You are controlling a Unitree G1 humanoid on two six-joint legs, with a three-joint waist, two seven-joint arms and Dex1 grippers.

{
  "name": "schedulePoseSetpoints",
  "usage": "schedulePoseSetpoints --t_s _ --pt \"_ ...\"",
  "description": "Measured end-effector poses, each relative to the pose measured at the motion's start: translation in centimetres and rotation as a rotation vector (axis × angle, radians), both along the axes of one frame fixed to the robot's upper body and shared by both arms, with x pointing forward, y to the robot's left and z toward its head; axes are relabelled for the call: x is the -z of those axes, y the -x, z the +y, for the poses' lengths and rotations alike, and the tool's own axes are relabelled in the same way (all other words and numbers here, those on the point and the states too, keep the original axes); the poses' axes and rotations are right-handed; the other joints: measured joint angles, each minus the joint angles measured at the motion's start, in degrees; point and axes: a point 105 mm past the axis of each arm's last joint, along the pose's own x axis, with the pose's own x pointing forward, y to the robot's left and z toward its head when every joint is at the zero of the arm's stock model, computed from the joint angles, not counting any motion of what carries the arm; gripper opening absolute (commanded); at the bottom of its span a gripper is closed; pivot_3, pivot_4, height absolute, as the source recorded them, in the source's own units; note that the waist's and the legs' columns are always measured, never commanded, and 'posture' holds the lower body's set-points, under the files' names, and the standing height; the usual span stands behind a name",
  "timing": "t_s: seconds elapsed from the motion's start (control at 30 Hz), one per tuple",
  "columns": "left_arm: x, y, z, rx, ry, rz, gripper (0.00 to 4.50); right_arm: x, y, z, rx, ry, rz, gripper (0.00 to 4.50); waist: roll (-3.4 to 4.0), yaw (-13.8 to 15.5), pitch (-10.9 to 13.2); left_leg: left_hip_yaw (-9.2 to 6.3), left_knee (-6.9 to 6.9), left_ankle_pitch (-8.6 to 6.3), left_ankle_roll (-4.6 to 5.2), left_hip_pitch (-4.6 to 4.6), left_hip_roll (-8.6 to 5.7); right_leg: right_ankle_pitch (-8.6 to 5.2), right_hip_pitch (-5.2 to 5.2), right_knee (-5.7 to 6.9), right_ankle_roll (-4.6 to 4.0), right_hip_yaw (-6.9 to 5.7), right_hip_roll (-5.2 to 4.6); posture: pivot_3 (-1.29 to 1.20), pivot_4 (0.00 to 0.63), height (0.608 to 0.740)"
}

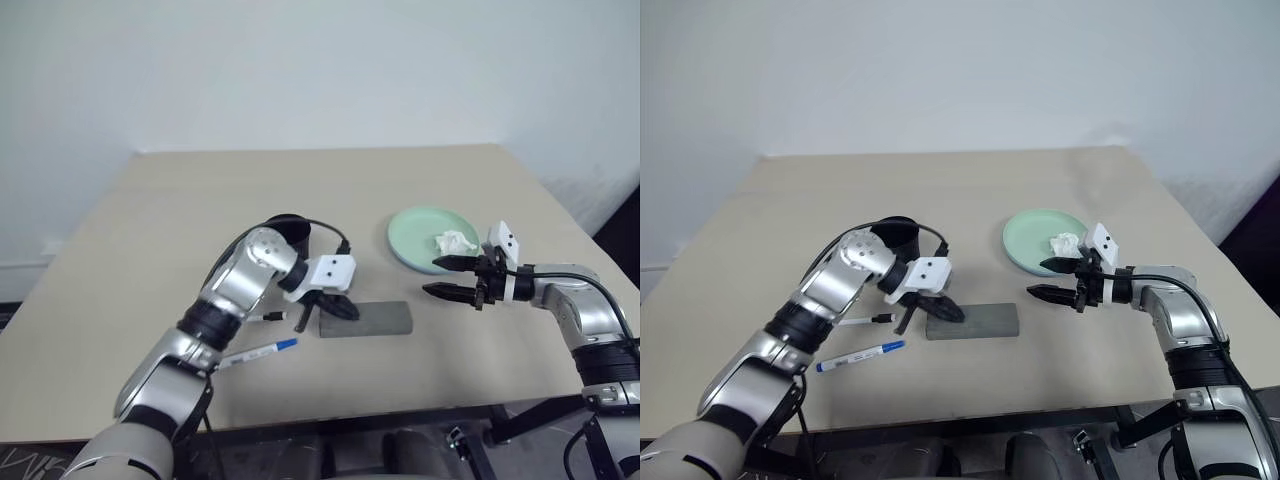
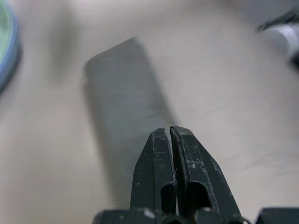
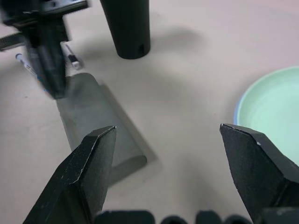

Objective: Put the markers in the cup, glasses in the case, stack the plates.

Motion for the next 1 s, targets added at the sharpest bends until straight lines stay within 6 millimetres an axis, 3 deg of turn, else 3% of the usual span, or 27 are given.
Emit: schedulePoseSetpoints --t_s 0.1,0.2,0.33,0.43,0.47,0.57,0.77,0.97,1.0 --pt "-1.0 1.0 2.3 -0.023 -0.006 -0.003 0.05 -0.1 -0.1 0.1 -0.003 0.004 -0.003 3.85 0.02 0.0 0.0 0.03 -0.01 -0.03 -0.06 0.04 0.01 0.00 0.01 -0.01 -0.01 0.00 -0.01 0.00 0.000 0.740" --pt "-0.7 2.2 5.3 -0.097 -0.037 0.039 0.05 0.0 -0.1 0.0 0.000 0.011 -0.003 3.85 0.03 -0.2 0.0 0.05 -0.01 -0.12 -0.23 0.05 0.03 -0.01 0.01 -0.02 -0.01 -0.01 -0.02 0.00 0.000 0.740" --pt "-0.6 3.1 7.0 -0.191 -0.033 0.073 0.05 0.1 -0.1 0.1 -0.007 0.018 -0.004 3.85 0.02 0.3 0.0 0.02 0.01 -0.12 -0.26 0.04 0.02 -0.01 0.06 -0.06 0.00 -0.07 -0.08 0.00 0.000 0.740" --pt "-0.6 3.4 8.2 -0.258 -0.031 0.072 0.61 0.3 -0.2 0.3 -0.011 0.024 0.000 3.85 0.03 0.2 0.0 0.06 -0.01 -0.13 -0.28 0.05 0.02 -0.01 0.03 -0.06 0.00 -0.06 -0.09 0.00 0.000 0.740" --pt "-0.3 3.4 9.0 -0.299 -0.040 0.079 1.01 0.4 -0.3 0.1 -0.007 0.028 0.004 3.85 0.03 0.1 0.0 0.05 -0.02 -0.14 -0.32 0.05 0.04 -0.01 0.00 -0.03 0.00 -0.07 -0.08 0.00 0.000 0.740" --pt "0.1 3.5 9.7 -0.341 -0.050 0.080 1.89 0.5 -0.4 0.1 -0.004 0.030 0.006 3.85 0.03 0.1 0.0 0.06 -0.07 -0.12 -0.38 0.05 0.05 0.00 -0.04 -0.01 -0.01 -0.09 -0.07 0.00 0.000 0.740" --pt "1.6 4.3 11.2 -0.365 -0.105 0.093 1.89 -0.1 -0.3 1.2 -0.052 -0.010 0.012 3.85 0.04 0.1 0.0 0.20 -0.18 -0.10 -0.40 0.05 0.05 0.01 -0.14 -0.02 -0.04 -0.06 -0.08 0.00 0.000 0.740" --pt "3.3 4.5 12.2 -0.374 -0.166 0.100 1.89 -1.7 1.2 2.6 -0.148 -0.054 0.003 3.85 0.04 0.2 0.0 0.21 -0.23 -0.12 -0.42 0.00 0.06 0.02 -0.28 -0.03 -0.06 -0.07 -0.12 0.00 0.000 0.740" --pt "3.5 4.5 12.3 -0.376 -0.171 0.102 2.08 -1.9 1.5 2.7 -0.158 -0.053 -0.002 3.85 0.04 0.2 0.0 0.22 -0.24 -0.12 -0.42 0.01 0.05 0.02 -0.30 -0.03 -0.06 -0.07 -0.12 0.00 0.000 0.740"
